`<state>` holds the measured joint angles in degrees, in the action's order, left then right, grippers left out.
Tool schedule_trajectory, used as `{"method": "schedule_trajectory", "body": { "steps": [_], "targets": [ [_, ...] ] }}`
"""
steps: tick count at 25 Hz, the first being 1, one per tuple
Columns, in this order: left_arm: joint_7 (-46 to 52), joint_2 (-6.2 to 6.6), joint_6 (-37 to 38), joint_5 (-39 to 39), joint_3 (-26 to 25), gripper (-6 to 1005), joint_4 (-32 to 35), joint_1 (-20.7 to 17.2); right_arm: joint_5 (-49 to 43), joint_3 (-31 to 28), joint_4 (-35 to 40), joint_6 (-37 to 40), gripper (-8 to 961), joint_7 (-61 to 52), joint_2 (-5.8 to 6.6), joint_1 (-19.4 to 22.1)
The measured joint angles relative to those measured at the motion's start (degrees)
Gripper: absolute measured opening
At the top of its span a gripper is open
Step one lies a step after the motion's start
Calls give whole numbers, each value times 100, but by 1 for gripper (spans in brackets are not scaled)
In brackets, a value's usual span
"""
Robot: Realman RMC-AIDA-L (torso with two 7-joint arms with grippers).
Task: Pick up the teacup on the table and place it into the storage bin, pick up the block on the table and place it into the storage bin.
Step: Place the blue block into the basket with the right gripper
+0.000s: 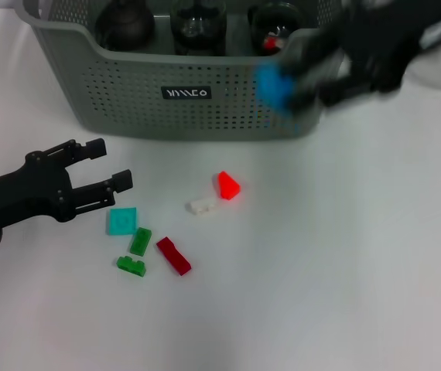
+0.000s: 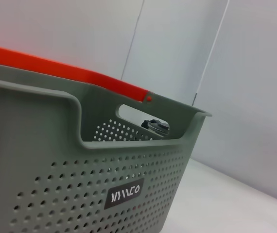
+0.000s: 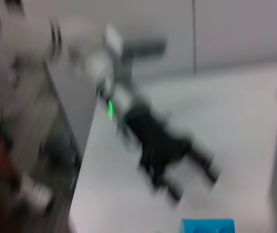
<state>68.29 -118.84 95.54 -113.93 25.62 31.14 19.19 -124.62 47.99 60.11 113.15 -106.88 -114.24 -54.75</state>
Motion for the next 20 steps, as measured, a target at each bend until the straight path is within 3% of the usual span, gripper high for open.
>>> {"method": "schedule_trajectory", "body": {
  "steps": [2,5,7,9,11,14,20],
  "targets": [
    [-3,1,-11,-4,0,827,12,16,790,-158,19,-30,433,-332,313,-14],
    [-9,2,-46,-27,7,827,8,82,1478,-208,42,-461,435,-774,652,-90],
    [-9,2,-59,-30,10,827,5,113,1576,-229,69,-1029,436,-1032,794,-203],
    [-9,2,-56,-23,10,828,7,125,1384,-194,72,-1674,436,-1164,854,-315],
    [-9,2,-40,-3,10,828,13,127,880,-85,47,-2372,437,-1200,838,-461],
    [-9,2,-22,10,11,828,16,129,37,206,-143,-3239,439,-1197,706,-668],
    [-30,2,-58,18,13,828,9,152,-1370,877,-1228,-4681,441,-1096,438,-1127]
  ]
}}
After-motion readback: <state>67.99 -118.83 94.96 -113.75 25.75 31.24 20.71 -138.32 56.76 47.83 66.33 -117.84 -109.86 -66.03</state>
